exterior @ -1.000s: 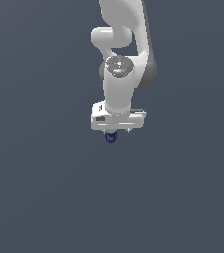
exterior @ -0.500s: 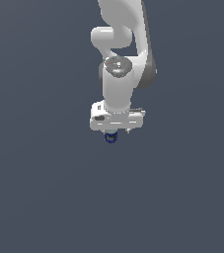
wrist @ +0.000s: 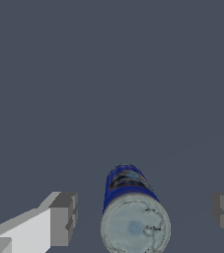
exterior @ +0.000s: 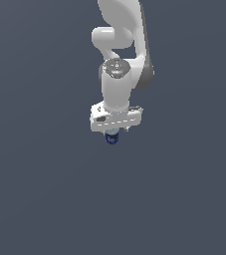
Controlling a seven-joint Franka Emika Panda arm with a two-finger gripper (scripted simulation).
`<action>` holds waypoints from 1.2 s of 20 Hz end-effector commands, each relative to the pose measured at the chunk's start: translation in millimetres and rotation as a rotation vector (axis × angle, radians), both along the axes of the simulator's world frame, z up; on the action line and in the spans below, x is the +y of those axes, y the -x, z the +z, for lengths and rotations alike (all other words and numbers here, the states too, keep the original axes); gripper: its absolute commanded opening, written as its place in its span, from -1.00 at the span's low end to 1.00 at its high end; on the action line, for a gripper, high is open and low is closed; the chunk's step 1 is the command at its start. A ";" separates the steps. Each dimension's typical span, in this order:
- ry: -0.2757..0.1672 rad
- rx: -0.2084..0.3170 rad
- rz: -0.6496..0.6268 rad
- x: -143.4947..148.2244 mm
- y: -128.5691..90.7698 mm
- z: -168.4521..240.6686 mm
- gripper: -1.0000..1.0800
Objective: Pick up the object and move it to a goal position.
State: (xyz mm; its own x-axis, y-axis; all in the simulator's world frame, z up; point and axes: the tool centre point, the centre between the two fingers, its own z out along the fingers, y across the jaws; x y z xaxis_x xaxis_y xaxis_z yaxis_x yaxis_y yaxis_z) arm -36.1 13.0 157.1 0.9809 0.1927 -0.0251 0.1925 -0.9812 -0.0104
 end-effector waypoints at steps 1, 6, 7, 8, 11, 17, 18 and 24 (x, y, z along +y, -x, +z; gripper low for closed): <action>-0.001 -0.004 0.052 -2.3 6.8 -4.5 0.92; -0.001 -0.012 0.176 -7.2 23.5 -14.8 0.92; -0.001 -0.014 0.200 -8.1 26.8 -16.8 0.92; -0.001 -0.015 0.222 -8.9 30.0 -18.6 0.92; -0.001 -0.019 0.282 -11.0 38.5 -23.3 0.92; -0.001 -0.025 0.368 -13.8 51.0 -29.8 0.92; 0.000 -0.025 0.378 -14.2 52.4 -30.5 0.92; 0.000 -0.027 0.409 -15.1 57.1 -32.8 0.92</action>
State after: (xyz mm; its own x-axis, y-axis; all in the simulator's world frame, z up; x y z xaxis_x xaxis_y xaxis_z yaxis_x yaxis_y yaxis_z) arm -92.3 -2.0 124.7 0.8273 0.5618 -0.0006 0.5618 -0.8273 -0.0005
